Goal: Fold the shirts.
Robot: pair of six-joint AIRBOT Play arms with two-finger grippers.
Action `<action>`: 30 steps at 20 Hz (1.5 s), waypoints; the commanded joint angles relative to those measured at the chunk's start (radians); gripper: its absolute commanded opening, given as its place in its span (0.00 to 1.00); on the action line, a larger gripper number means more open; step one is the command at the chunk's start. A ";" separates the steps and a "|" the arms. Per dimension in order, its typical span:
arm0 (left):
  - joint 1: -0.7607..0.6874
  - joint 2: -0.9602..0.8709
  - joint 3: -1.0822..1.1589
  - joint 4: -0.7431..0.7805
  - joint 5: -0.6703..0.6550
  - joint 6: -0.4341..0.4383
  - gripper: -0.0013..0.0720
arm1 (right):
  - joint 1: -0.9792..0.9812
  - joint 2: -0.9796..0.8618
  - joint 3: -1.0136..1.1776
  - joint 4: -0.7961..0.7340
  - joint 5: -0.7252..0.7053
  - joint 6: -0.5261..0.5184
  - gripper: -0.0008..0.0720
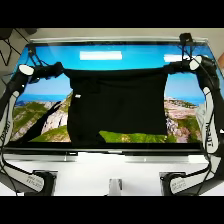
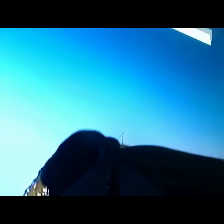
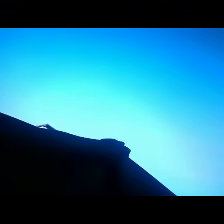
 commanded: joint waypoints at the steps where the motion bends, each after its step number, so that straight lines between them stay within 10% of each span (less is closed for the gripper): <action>1: 0.006 -0.030 0.006 -0.017 -0.216 0.093 0.06 | 0.001 -0.021 0.000 -0.015 0.257 -0.017 0.04; 5: 0.048 0.010 0.004 0.111 -0.541 0.043 0.06 | 0.001 -0.004 -0.011 -0.136 0.681 -0.128 0.04; 9: 0.020 -0.044 -0.039 0.129 -0.613 -0.056 0.06 | 0.005 -0.011 -0.131 -0.072 0.612 -0.075 0.06; 11: 0.003 -0.074 -0.039 0.101 -0.651 -0.113 0.48 | 0.005 -0.016 -0.143 0.018 0.554 -0.033 0.56; 13: 0.017 -0.060 -0.027 0.096 -0.724 -0.124 0.64 | -0.002 0.008 -0.121 0.054 0.592 -0.101 0.75; 19: 0.157 0.155 -0.167 0.233 -0.850 -0.087 0.64 | -0.228 0.162 -0.194 -0.015 0.817 -0.149 0.74; 24: 0.146 0.388 -0.751 0.129 -0.644 0.004 0.63 | -0.239 0.297 -0.490 0.042 0.696 -0.193 0.75; 30: 0.066 0.420 -0.937 0.049 -0.503 0.039 0.63 | -0.239 0.298 -0.600 0.068 0.683 -0.193 0.77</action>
